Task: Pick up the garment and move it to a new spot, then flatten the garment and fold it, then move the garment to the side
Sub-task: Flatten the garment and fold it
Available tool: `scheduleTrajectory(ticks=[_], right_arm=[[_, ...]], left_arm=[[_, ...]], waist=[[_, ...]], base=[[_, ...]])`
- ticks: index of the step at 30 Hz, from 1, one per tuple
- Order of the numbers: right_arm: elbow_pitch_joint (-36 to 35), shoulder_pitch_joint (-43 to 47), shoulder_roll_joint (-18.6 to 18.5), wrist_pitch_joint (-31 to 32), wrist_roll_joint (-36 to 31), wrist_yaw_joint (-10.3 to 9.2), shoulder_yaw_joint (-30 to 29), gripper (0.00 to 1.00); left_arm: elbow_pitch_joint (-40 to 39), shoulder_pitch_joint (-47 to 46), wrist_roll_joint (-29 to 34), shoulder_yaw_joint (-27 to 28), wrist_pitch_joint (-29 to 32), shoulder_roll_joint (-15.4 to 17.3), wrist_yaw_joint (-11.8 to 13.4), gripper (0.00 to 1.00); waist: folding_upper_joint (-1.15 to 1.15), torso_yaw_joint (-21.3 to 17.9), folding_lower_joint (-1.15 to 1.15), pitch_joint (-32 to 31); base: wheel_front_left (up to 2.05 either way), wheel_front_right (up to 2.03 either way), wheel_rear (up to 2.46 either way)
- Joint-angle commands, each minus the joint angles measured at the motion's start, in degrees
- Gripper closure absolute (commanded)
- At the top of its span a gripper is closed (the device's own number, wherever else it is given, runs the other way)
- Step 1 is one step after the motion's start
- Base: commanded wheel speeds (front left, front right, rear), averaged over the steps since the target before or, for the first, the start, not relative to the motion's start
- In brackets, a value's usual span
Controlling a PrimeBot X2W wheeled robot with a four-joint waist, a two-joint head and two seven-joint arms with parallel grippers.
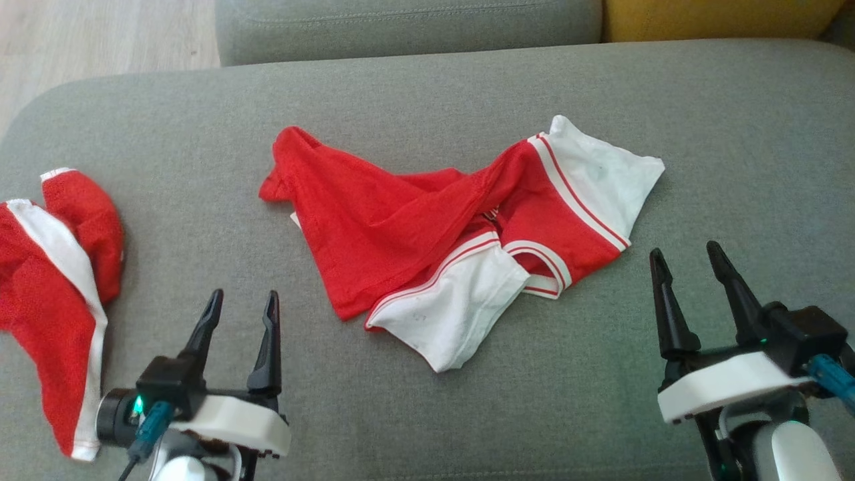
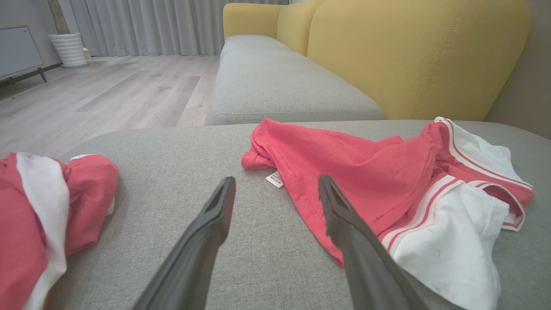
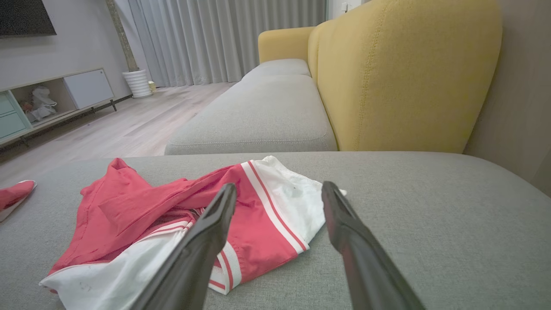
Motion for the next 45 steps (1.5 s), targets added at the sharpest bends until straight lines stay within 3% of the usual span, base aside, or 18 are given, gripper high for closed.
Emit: scheduleTrajectory(ticks=[1,7,12,17,23,24,25,26,36,45], right_arm=[[-1.59,-1.9,-0.15,-0.7,0.47,0.43,1.45,0.0],[-1.02,-2.49,-0.15,-1.17,0.96,0.43,1.61,0.0],[-0.85,-3.37,-0.15,-1.43,1.32,0.43,1.83,0.0],[-0.11,-4.81,-0.15,-1.58,1.66,0.43,2.82,0.0],[1.11,-6.12,-0.15,-2.16,2.0,0.43,2.76,0.0],[1.31,-6.2,-0.15,-2.26,2.03,0.43,2.54,0.0],[1.56,-6.26,-0.15,-2.27,2.04,0.43,2.34,0.0],[1.92,-6.3,-0.15,-2.12,1.97,0.43,2.12,0.0],[10.64,-13.21,-0.15,-0.89,3.42,0.43,-2.1,0.0],[30.54,-31.21,-0.87,1.97,1.1,0.43,-8.33,0.0]], left_arm=[[-1.7,-2.71,-0.01,1.64,-0.22,1.02,-0.01,0.0],[-1.52,-3.58,0.35,0.22,0.17,0.91,-0.44,0.0],[0.74,-6.51,0.04,-3.22,2.63,-0.15,-3.26,0.0],[7.93,-10.96,-0.76,-5.96,5.98,-1.65,-5.94,0.0],[18.54,-15.72,-2.18,-5.61,6.87,-2.2,-6.99,0.0],[20.03,-16.34,-2.49,-5.72,7.03,-2.27,-7.48,0.22],[21.22,-16.94,-2.73,-5.84,6.97,-2.32,-7.97,0.89],[22.15,-17.48,-3.02,-5.83,6.65,-2.39,-8.3,1.0],[26.25,-20.88,-3.35,-6.09,2.95,-2.9,-8.39,1.0],[24.13,-24.57,-2.67,-8.34,1.1,-4.09,-8.87,1.0]], waist=[[0.0,0.05,0.0,0.13],[0.0,0.06,0.0,0.8],[0.0,0.23,0.0,2.91],[0.0,-0.64,0.0,5.73],[0.0,-2.36,0.0,7.99],[0.0,-2.5,0.0,8.17],[0.0,-2.69,0.0,8.35],[0.0,-2.87,0.0,8.54],[0.0,-2.28,0.0,9.65],[0.0,1.3,0.0,12.9]], base=[[0.0,0.0,0.0],[0.0,0.0,0.0],[0.0,0.0,0.0],[0.0,0.0,0.0],[0.0,0.0,0.0],[0.0,0.0,0.0],[0.0,0.0,0.0],[0.0,0.0,0.0],[0.0,0.0,0.0],[0.0,0.0,0.0]])
